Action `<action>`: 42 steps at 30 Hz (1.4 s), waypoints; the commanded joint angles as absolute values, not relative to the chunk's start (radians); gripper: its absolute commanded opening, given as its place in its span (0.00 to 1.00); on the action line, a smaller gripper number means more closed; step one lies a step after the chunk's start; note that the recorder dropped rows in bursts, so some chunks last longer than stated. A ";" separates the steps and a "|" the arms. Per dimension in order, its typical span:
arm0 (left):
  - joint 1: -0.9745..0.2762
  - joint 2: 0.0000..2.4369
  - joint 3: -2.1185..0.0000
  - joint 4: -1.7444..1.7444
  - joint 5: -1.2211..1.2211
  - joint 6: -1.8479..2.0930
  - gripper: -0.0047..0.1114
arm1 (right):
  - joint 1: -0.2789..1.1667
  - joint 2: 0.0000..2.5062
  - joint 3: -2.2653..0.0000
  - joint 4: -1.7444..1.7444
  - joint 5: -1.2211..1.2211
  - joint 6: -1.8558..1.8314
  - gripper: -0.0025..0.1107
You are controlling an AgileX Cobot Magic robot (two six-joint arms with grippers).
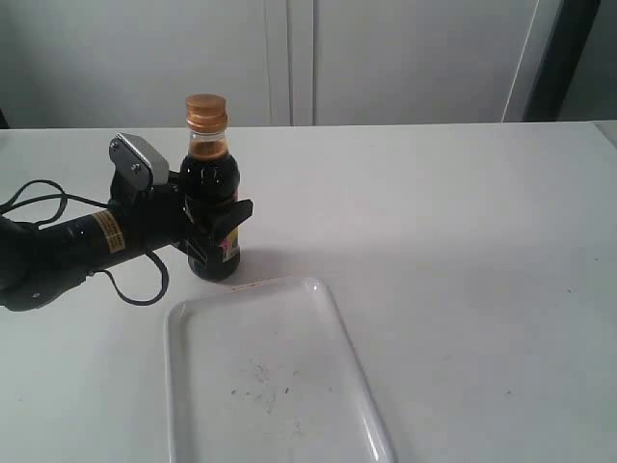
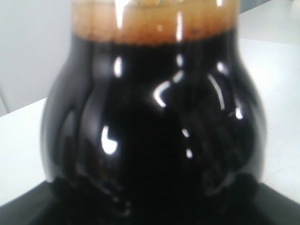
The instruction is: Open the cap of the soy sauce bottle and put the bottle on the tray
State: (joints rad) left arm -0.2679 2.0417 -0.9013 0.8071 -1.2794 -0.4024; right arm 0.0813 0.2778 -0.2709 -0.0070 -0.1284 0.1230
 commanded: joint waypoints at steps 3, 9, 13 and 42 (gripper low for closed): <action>-0.270 2.053 -0.898 0.819 -1.221 -0.386 0.04 | 0.086 0.442 -0.440 -0.027 -0.029 0.070 0.02; -0.270 2.053 -0.898 0.819 -1.221 -0.386 0.04 | 0.086 0.578 -0.556 -0.027 0.061 0.019 0.02; -0.270 2.053 -0.898 0.819 -1.221 -0.386 0.04 | 0.099 0.666 -0.625 -0.027 0.139 0.000 0.02; -0.270 2.053 -0.898 0.819 -1.221 -0.384 0.04 | 0.500 1.235 -0.984 0.028 0.497 -0.163 0.02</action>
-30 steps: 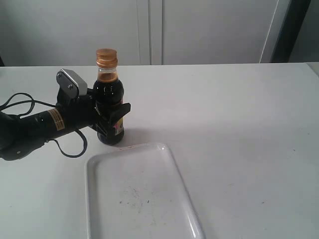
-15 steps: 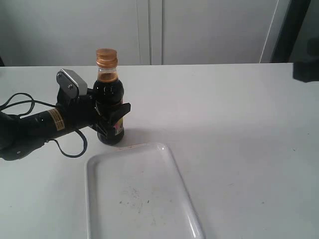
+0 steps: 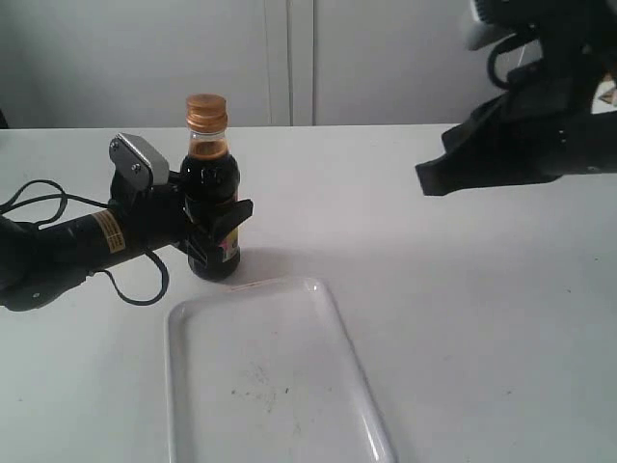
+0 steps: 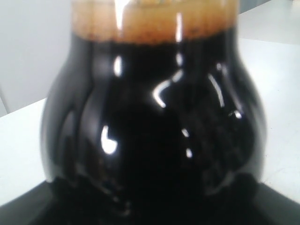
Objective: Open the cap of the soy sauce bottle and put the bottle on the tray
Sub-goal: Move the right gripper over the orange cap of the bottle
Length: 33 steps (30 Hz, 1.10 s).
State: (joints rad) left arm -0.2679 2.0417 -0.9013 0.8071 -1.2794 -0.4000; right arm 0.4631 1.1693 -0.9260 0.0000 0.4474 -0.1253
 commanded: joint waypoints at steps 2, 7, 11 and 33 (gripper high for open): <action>-0.270 2.053 -0.898 0.819 -1.221 -0.381 0.04 | 0.517 1.271 -1.011 0.059 0.517 -0.194 0.02; -0.270 2.053 -0.898 0.819 -1.221 -0.381 0.04 | 0.527 1.342 -1.069 0.216 0.564 -0.305 0.02; -0.270 2.053 -0.898 0.819 -1.221 -0.381 0.04 | 0.527 1.393 -1.113 0.354 0.618 -0.415 0.02; -0.270 2.053 -0.898 0.817 -1.221 -0.379 0.04 | 0.619 1.568 -1.173 0.681 0.424 -0.712 0.02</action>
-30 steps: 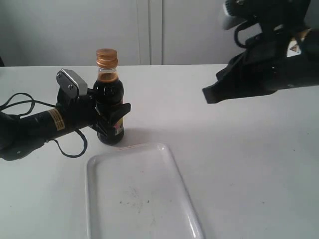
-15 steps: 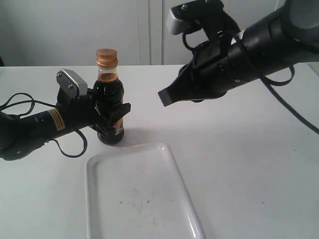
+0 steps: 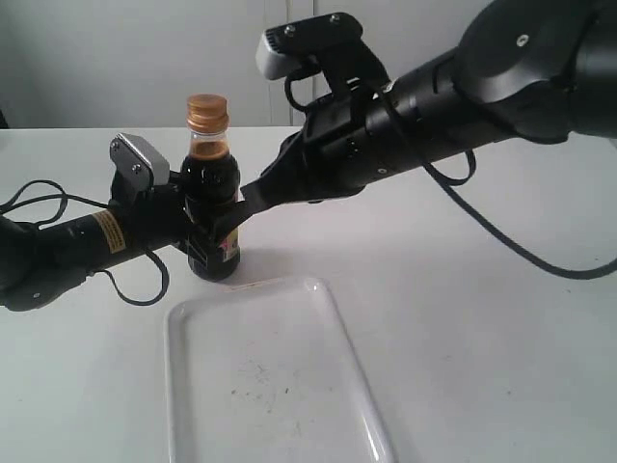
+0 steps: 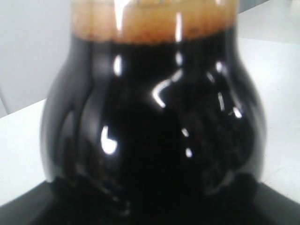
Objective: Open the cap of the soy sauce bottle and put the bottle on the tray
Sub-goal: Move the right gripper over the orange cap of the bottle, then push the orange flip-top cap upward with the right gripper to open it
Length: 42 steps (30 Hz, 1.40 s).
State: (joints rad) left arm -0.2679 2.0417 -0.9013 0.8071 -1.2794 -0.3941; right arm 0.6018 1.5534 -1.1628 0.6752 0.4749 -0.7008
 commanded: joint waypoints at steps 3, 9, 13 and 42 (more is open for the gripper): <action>-0.270 2.053 -0.898 0.817 -1.221 -0.379 0.04 | 0.638 1.596 -1.199 0.683 0.417 -0.712 0.02; -0.270 2.053 -0.898 0.817 -1.221 -0.379 0.04 | 0.667 1.680 -1.303 0.683 0.396 -0.712 0.02; -0.270 2.053 -0.898 0.817 -1.221 -0.379 0.04 | 0.667 1.718 -1.362 0.681 0.379 -0.712 0.02; -0.270 2.053 -0.898 0.817 -1.221 -0.377 0.04 | 0.667 1.808 -1.457 0.681 0.371 -0.723 0.02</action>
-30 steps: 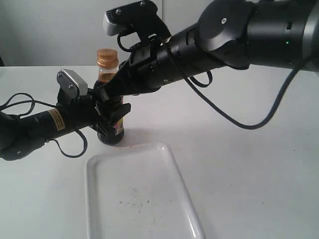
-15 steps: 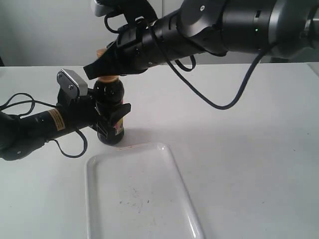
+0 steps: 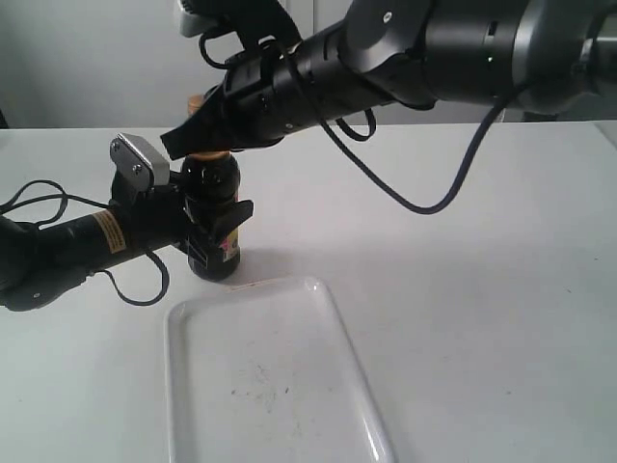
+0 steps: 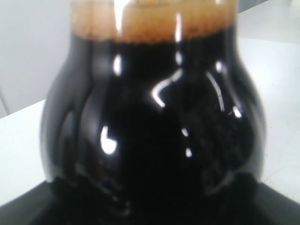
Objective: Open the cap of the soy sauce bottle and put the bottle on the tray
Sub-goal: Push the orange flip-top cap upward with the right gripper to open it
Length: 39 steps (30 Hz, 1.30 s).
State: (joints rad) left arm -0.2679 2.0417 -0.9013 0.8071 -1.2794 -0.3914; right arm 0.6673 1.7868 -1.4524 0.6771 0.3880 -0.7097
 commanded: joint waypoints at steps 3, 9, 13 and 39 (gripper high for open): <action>-0.270 2.053 -0.898 0.817 -1.221 -0.374 0.04 | 0.667 1.820 -1.459 0.681 0.347 -0.723 0.02; -0.270 2.053 -0.898 0.817 -1.221 -0.366 0.04 | 0.667 1.822 -1.477 0.681 0.336 -0.723 0.02; -0.270 2.053 -0.898 0.817 -1.221 -0.366 0.04 | 0.667 1.822 -1.489 0.681 0.329 -0.723 0.02; -0.270 2.053 -0.898 0.817 -1.221 -0.362 0.04 | 0.667 1.828 -1.492 0.655 -0.073 -0.731 0.02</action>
